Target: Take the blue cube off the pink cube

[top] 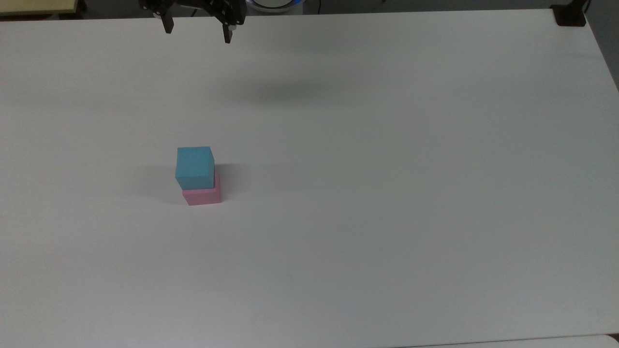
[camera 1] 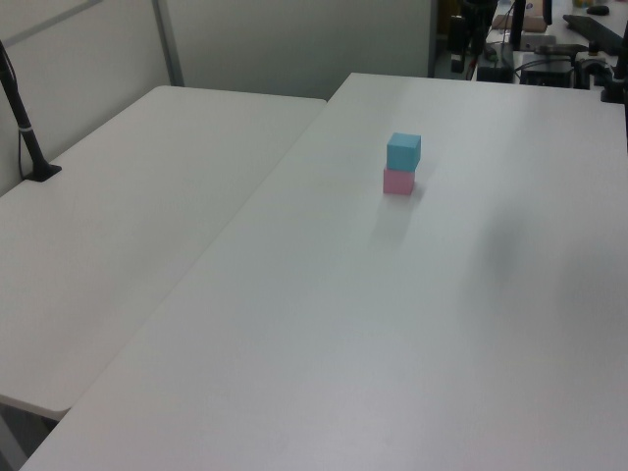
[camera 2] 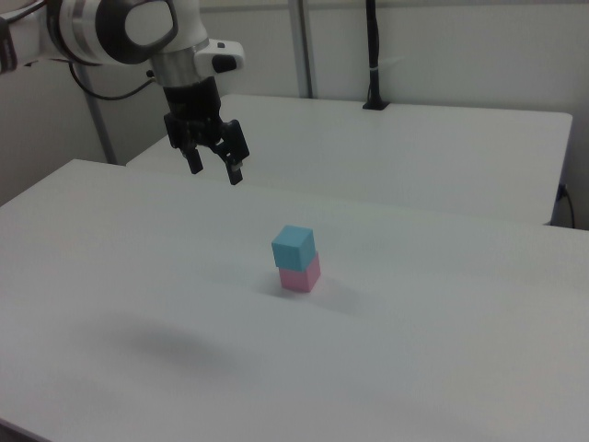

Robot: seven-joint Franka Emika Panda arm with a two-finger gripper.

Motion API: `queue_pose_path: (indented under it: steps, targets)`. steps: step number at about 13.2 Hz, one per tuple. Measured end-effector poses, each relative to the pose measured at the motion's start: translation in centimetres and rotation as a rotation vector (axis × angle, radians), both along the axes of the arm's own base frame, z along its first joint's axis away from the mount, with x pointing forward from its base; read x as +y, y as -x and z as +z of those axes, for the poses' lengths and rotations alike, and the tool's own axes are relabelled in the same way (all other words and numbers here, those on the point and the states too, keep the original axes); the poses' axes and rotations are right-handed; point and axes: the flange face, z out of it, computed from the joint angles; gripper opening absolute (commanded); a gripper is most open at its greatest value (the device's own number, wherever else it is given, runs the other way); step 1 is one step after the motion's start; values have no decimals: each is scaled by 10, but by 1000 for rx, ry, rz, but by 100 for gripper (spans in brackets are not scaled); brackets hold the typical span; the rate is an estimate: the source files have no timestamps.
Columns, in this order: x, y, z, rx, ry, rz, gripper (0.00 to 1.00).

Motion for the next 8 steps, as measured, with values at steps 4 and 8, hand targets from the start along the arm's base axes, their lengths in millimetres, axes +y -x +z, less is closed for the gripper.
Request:
queue_pose_path:
  steps: [4, 8]
  targets:
    - [0, -1, -2, 4, 0, 0, 100]
    - [0, -3, -8, 14, 0, 0, 100]
